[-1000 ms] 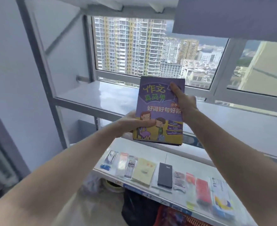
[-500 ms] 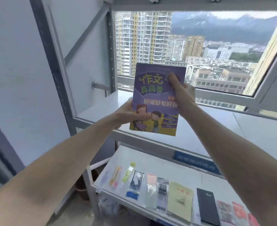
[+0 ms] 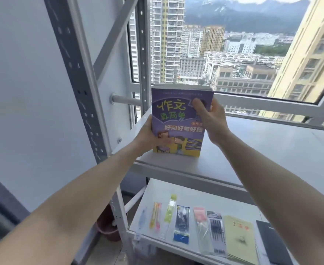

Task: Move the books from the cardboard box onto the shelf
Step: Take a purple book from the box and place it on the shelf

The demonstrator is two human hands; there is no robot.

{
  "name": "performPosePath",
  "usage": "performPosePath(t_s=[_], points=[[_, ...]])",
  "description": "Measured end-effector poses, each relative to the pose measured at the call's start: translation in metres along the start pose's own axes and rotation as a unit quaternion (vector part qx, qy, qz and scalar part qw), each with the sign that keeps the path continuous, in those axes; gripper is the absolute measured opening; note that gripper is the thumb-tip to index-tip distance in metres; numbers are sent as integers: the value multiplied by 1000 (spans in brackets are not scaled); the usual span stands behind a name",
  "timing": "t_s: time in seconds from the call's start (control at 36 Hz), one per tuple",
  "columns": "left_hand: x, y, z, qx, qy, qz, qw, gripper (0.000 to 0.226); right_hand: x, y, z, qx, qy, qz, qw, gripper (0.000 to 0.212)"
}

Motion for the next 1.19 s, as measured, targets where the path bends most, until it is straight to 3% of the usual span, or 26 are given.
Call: performPosePath(t_s=[0.11, 0.25, 0.44, 0.58, 0.75, 0.86, 1.08, 1.19], points=[[13, -5, -5, 19, -15, 17, 1000, 84, -8, 6, -5, -1, 3, -9, 1000, 22], [28, 0, -7, 74, -39, 29, 996, 68, -33, 8, 1, 9, 45, -21, 999, 51], [22, -10, -20, 62, -76, 47, 994, 43, -38, 15, -24, -53, 107, -10, 993, 27], [16, -31, -36, 99, -195, 12, 976, 58, -60, 29, -55, -99, 249, 28, 963, 45], [28, -60, -42, 45, -305, -74, 948, 60, -108, 53, -70, -111, 347, 53, 930, 51], [30, -67, -46, -1, -301, -127, 945, 74, -120, 58, -77, -110, 364, 173, 909, 56], [21, -72, -56, -25, -319, -209, 924, 65, -127, 65, -94, -77, 366, 254, 892, 53], [21, -74, -58, -7, -333, -217, 918, 81, -123, 67, -97, -66, 356, 299, 883, 53]])
Point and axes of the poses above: each hand's wrist, its own z-axis away from the middle knuckle, its own y-axis out of the palm, x = y × z, the point moved 4 cm from there along -z, towards the middle knuckle, and after that the axes turned 1 degree about y, right-handed, at the moved point
